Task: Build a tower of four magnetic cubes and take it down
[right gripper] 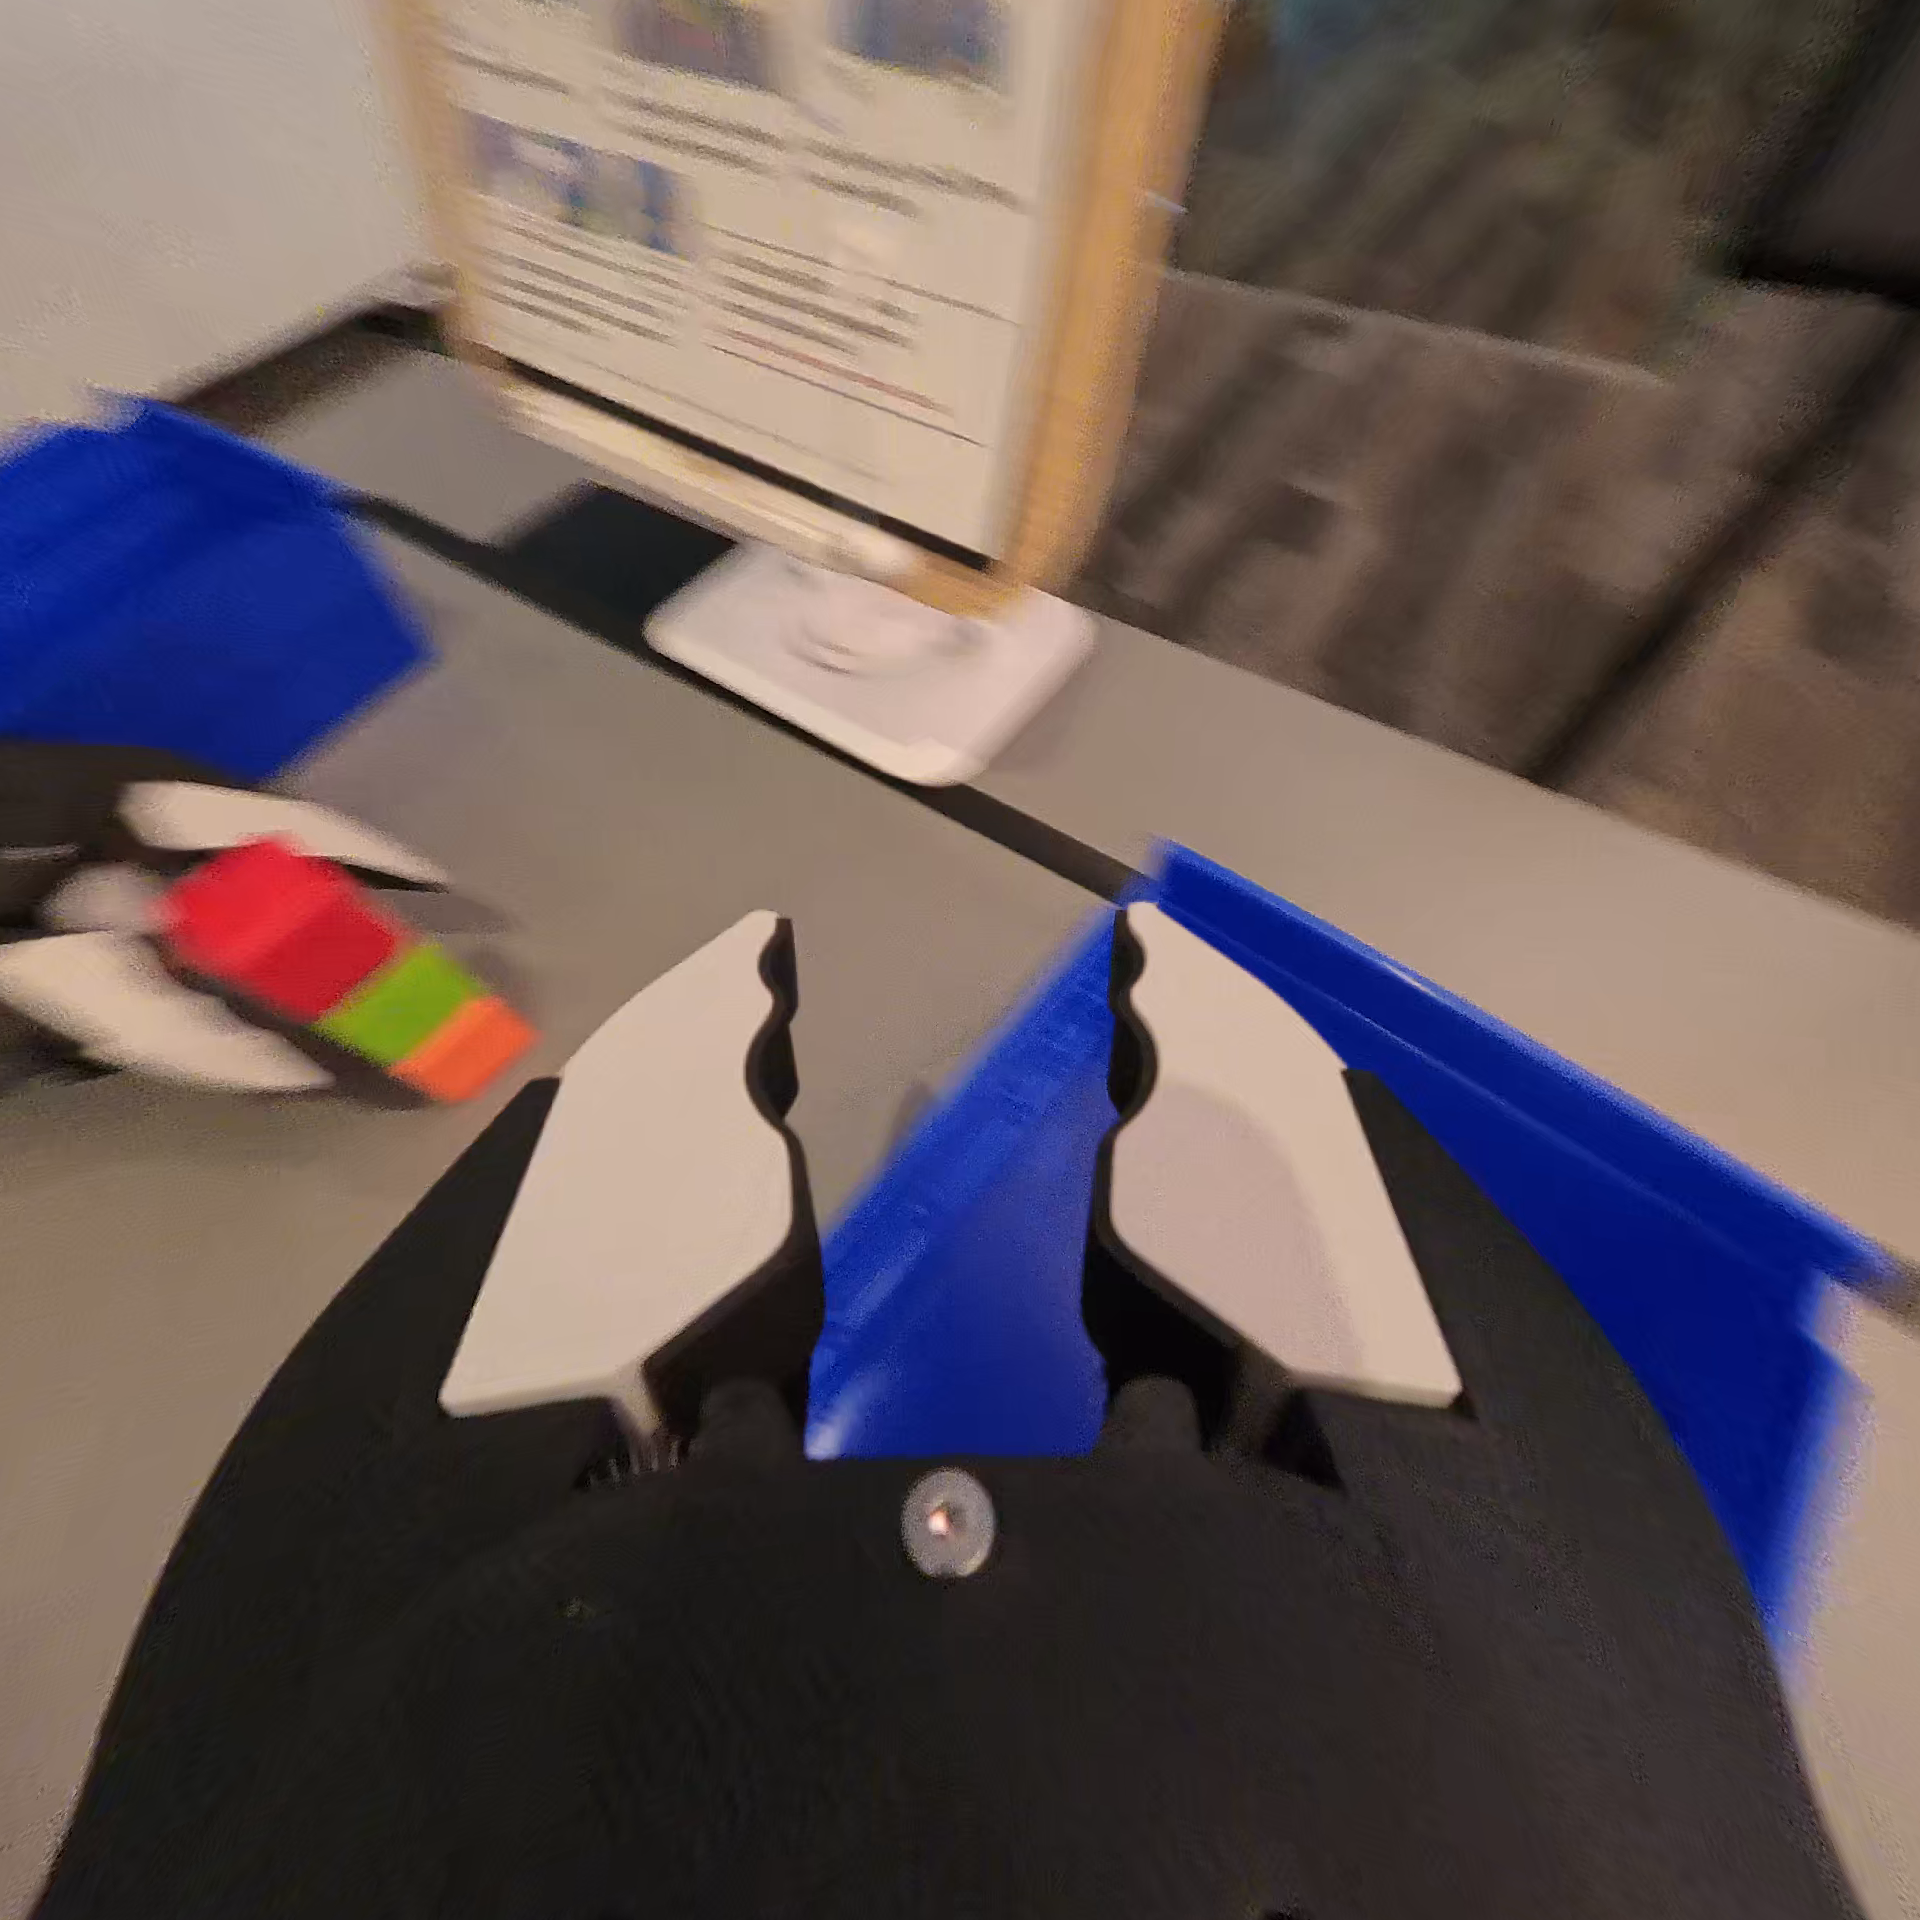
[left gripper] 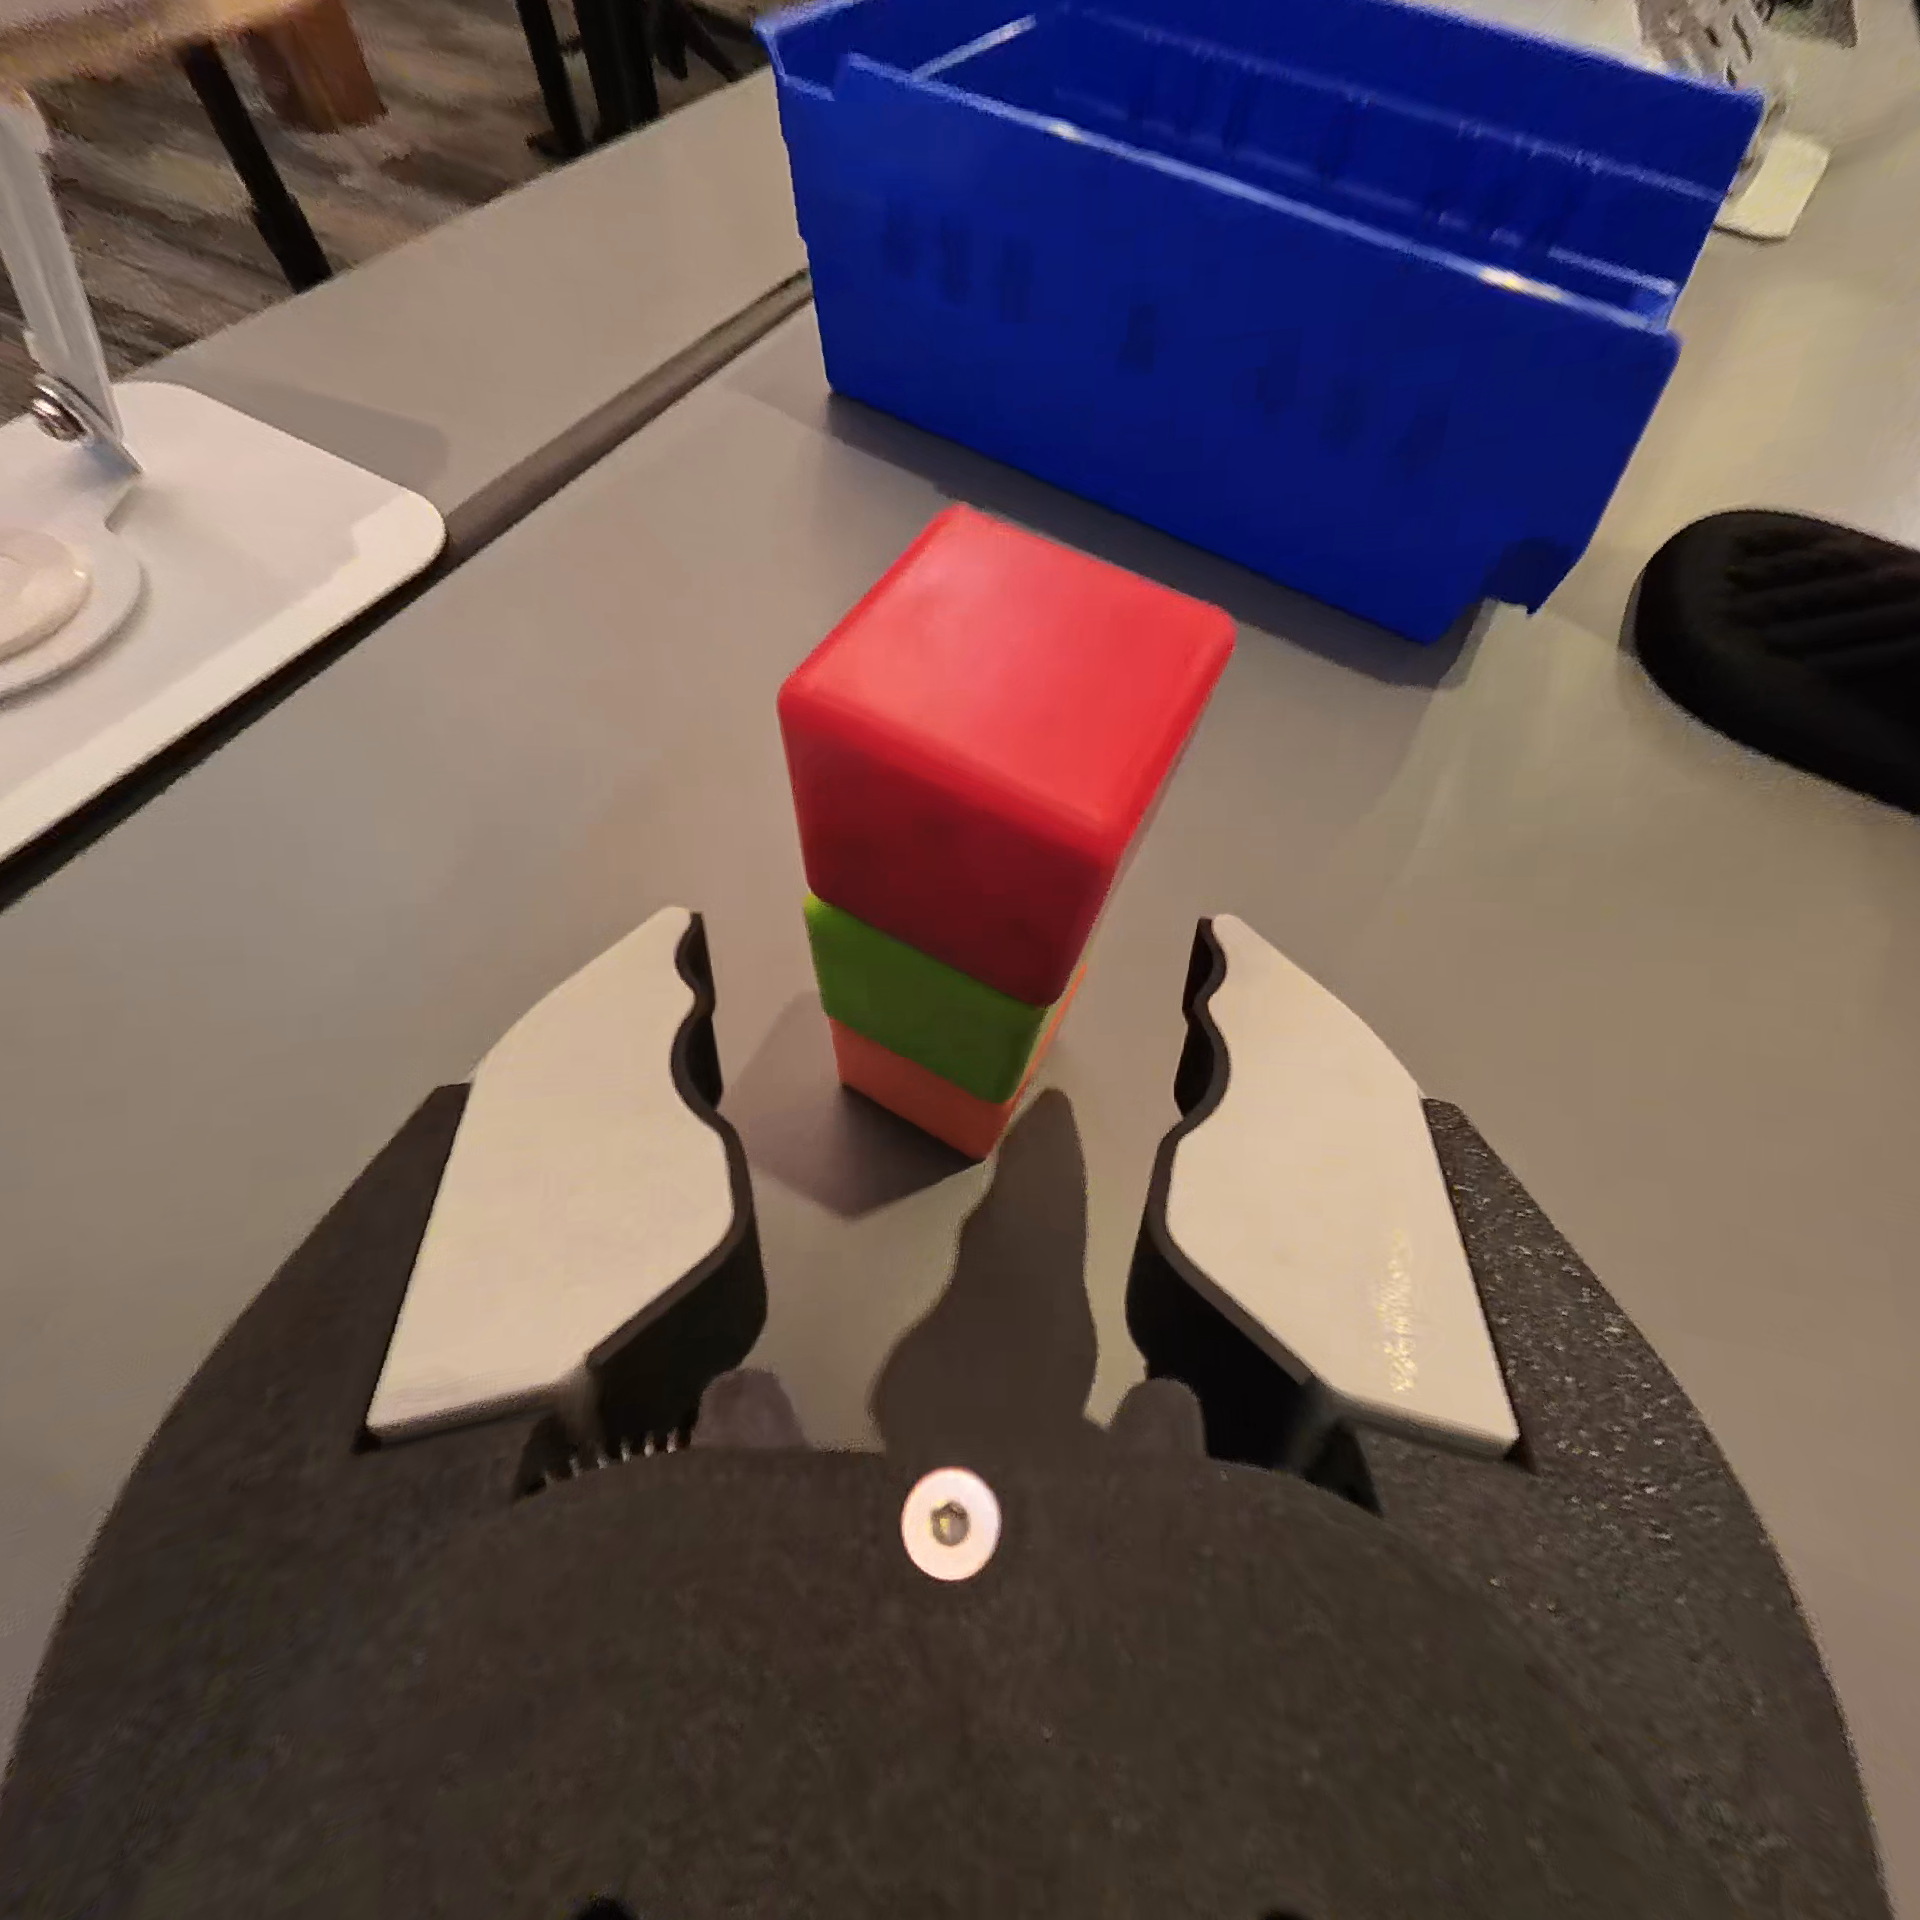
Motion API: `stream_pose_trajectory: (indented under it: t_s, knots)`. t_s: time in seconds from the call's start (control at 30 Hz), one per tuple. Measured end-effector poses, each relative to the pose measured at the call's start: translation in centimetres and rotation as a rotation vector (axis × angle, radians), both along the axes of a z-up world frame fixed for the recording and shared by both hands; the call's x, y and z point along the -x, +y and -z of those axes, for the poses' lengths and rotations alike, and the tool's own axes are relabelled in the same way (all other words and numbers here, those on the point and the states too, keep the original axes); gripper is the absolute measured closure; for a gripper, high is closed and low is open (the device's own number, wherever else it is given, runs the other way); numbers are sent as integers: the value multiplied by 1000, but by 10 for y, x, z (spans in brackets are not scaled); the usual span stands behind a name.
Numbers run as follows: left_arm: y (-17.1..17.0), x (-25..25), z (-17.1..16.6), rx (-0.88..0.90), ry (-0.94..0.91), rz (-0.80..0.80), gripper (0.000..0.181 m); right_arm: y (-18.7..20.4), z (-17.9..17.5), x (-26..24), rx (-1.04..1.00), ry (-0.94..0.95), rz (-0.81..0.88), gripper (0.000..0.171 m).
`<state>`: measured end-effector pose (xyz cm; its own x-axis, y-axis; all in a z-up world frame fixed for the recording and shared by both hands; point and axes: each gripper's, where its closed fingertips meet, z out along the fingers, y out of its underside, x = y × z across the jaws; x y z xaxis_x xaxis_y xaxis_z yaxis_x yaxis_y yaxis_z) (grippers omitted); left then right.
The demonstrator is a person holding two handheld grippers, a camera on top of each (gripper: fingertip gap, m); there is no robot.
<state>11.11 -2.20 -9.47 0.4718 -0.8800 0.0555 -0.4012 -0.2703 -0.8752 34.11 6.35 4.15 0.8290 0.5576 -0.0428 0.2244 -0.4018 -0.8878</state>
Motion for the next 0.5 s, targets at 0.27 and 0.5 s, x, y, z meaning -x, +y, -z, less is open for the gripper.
stream_pose_trajectory:
  t_s: [0.27,0.5]
  knots:
    - [0,-5,17,20,41,11,107,-72,5,164,-79,40,-693,105]
    - [1,-8,20,17,12,21,124,-84,74,226,-13,-167,-794,103]
